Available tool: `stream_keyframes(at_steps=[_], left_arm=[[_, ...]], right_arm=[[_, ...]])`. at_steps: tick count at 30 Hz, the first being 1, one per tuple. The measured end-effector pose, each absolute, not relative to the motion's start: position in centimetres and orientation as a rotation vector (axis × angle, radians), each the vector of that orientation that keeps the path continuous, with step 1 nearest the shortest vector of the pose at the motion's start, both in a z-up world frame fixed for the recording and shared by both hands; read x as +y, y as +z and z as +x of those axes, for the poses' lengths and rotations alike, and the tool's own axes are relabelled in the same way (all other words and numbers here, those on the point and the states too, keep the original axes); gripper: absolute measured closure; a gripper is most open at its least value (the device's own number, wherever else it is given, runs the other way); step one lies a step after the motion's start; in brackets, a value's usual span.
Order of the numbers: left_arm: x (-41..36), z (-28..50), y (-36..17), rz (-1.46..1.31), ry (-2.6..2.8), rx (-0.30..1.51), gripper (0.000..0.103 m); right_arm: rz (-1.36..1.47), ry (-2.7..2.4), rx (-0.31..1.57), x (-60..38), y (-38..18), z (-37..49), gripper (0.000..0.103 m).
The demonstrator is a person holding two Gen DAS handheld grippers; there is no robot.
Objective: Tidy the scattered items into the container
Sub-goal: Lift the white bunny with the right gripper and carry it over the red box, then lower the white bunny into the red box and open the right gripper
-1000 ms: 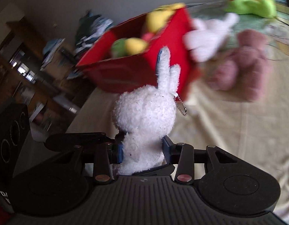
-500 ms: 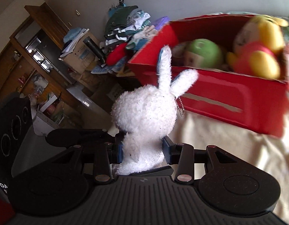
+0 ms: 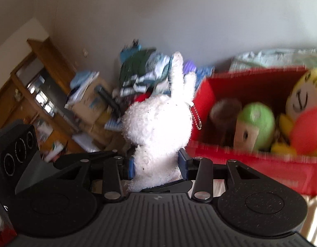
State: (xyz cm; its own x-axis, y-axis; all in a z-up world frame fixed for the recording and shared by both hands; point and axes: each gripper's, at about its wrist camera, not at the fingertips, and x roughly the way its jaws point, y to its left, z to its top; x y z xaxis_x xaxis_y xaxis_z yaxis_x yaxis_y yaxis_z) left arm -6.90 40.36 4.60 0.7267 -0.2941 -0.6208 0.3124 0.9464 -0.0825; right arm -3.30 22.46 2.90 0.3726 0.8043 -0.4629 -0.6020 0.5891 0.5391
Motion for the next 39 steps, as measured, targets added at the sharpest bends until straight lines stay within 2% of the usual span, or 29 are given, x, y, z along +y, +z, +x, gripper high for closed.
stream_keyframes(at_steps=[6,15,26,39], left_arm=[[41.2,-1.4,3.9,0.000,-0.339,0.710,0.057],[41.1,4.1,-0.1,-0.040,-0.301,0.859,0.057],[40.5,3.8,-0.6,0.054,-0.281,0.882,0.053],[40.7,3.5,-0.4,0.039,-0.226,0.904,0.050]], right_arm=[[0.337,0.851,0.732,23.4,2.2,0.5,0.060],[0.449,0.745,0.879,23.8,-1.9,5.6,0.060],[0.365,0.675,1.024,24.9,-3.8,7.1,0.060],[0.333,0.729,1.068,25.4,-4.1,7.3,0.057]])
